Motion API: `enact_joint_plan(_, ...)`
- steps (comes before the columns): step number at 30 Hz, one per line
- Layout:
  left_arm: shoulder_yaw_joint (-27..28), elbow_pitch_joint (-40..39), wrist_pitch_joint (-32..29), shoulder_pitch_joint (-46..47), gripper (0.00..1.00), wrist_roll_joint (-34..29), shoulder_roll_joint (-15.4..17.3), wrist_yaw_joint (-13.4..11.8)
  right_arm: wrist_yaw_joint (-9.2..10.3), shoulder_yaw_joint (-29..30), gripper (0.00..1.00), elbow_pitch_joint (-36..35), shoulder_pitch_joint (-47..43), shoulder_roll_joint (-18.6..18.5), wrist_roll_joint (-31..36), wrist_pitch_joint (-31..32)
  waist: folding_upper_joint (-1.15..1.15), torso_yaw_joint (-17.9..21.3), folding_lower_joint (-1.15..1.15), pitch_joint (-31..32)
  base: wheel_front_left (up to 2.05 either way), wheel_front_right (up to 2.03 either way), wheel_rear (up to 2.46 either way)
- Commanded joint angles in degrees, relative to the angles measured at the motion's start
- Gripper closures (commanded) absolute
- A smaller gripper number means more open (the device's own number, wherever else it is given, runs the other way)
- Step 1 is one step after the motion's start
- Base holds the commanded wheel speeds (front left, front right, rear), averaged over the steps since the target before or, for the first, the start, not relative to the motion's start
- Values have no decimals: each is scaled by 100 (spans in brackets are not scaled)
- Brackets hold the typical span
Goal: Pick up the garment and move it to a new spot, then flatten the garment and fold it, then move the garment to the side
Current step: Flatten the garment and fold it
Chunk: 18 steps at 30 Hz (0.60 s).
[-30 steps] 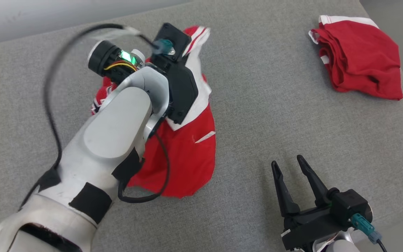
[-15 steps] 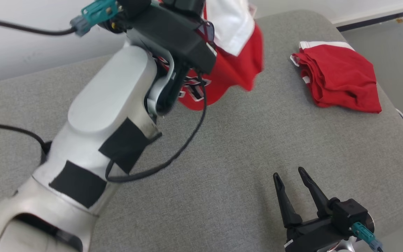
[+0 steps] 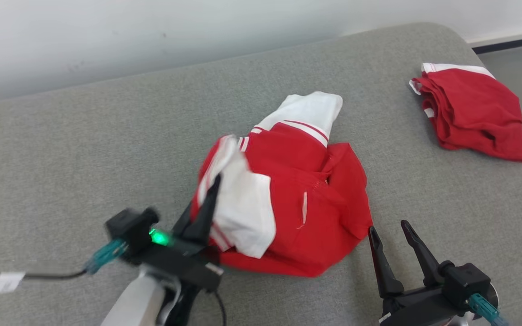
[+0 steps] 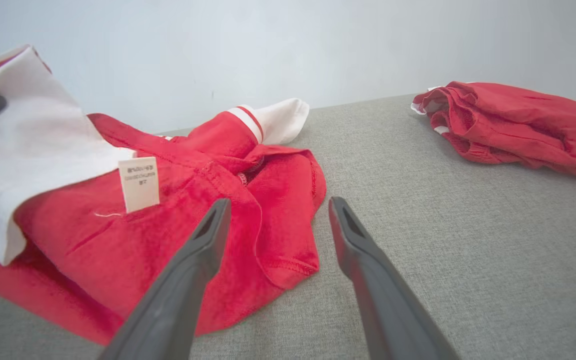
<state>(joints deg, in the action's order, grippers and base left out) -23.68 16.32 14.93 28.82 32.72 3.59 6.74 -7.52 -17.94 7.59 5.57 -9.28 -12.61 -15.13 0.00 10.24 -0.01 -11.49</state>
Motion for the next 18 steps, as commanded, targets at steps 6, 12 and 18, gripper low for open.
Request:
enact_joint_plan(6,861,-353,19,-1055,0,-370,15,69,7,28,0,-1,-183,-55,25,-4,0,-183,1,236,0,0,0)
enact_joint_plan(12,1628,-715,20,-1855,0,-815,6,72,7,18,0,7,-313,-66,-18,-4,0,-270,1,516,0,0,0)
enact_joint_plan(18,1812,-572,19,-2079,0,-754,177,72,7,-2,0,32,-456,-69,-47,-4,0,-316,1,767,0,0,0)
